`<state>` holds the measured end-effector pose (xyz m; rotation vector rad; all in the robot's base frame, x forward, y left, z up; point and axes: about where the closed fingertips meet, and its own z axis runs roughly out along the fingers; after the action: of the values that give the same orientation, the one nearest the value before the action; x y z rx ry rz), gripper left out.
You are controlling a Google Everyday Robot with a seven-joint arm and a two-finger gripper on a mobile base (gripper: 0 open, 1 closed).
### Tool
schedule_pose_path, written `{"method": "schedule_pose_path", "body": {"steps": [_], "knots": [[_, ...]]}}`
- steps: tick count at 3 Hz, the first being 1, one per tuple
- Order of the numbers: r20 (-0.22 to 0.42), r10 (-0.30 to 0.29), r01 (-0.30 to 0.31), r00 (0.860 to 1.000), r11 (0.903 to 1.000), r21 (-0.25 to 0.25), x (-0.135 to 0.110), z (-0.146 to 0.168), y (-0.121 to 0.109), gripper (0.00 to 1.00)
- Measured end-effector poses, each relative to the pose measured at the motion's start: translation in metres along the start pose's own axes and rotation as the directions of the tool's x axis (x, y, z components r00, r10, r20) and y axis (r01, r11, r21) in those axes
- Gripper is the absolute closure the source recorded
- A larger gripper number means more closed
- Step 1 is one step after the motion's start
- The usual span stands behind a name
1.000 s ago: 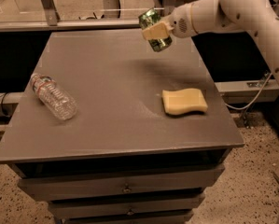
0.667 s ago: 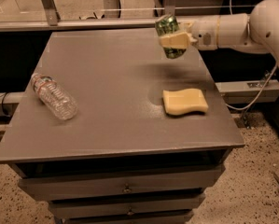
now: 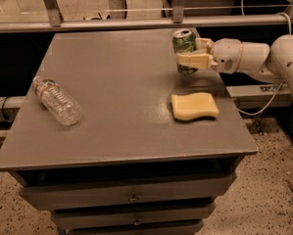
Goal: Place green can upright
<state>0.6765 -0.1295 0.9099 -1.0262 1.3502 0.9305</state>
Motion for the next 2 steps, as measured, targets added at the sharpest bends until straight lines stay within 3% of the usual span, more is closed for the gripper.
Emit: {"method": "schedule_pose_path", "body": {"steps": [1, 2], "knots": [[0.093, -0.014, 0.018, 0.996, 0.9987, -0.047, 0.006, 0.0027, 0.0084, 1.0], [0.133, -0.02, 0.032, 0.991, 0.9959, -0.085, 0.0118, 0.0045, 0.015, 0.82]]}}
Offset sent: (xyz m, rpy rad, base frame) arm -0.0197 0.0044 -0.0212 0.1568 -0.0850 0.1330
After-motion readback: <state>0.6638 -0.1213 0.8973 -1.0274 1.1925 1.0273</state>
